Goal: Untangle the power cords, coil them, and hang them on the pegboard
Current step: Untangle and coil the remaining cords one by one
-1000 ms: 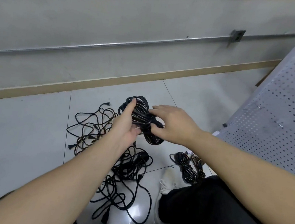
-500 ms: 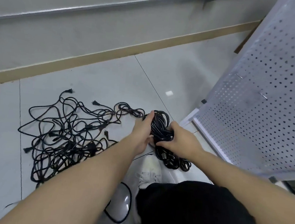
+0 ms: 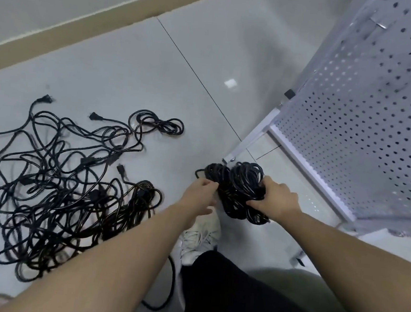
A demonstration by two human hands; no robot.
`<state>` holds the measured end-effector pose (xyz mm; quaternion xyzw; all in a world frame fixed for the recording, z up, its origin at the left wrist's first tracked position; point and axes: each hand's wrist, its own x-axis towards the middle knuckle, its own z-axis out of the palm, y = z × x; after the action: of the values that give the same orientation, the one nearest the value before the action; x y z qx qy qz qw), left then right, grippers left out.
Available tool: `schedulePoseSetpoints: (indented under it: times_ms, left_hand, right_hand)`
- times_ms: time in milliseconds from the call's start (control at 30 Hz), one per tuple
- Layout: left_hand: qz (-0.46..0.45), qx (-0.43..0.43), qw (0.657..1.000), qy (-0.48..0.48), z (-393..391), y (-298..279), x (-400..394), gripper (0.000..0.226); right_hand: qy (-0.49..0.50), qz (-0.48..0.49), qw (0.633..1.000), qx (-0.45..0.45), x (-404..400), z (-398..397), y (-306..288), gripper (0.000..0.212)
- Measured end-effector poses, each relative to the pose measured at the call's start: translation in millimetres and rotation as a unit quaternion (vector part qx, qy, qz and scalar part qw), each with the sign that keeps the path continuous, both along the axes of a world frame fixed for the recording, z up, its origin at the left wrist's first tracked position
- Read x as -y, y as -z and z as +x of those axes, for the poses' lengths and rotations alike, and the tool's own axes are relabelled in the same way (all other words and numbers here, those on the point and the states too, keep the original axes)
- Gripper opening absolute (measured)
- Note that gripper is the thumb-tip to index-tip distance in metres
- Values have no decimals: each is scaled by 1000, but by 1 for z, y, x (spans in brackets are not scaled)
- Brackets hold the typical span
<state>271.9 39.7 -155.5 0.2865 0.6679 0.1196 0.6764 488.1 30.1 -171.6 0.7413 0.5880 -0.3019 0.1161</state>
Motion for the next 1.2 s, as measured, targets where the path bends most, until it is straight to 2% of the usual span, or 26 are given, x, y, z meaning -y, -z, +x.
schedulePoseSetpoints:
  times_ms: [67, 167, 233, 367, 533, 800, 1033, 1200]
  left_hand:
    - [-6, -15, 1000, 6, -1, 7, 5, 23]
    - [-2, -23, 1000, 14, 0, 9, 10, 19]
    - [3, -27, 999, 20, -1, 2, 11, 19]
    - [33, -39, 998, 26, -9, -23, 13, 17]
    - [81, -62, 995, 16, -40, -57, 18, 14]
    - [125, -93, 988, -4, -122, -80, 46, 15]
    - [112, -129, 985, -15, -194, -52, 59, 18]
    - [87, -138, 987, 0, -221, -5, 64, 17]
  right_hand:
    - [-24, 29, 999, 27, 3, 1, 5, 54]
    - [-45, 57, 996, 54, 7, 0, 1, 81]
    - [-45, 81, 994, 49, 7, -3, -8, 84]
    - [-74, 101, 992, 16, 4, -23, -31, 73]
    - [-133, 98, 984, -63, 1, -62, -70, 48]
    - [-238, 87, 960, -116, 1, -137, -105, 43]
    - [-275, 10, 953, -129, -3, -203, -81, 37]
    - [-232, -49, 960, -146, -13, -245, -36, 35]
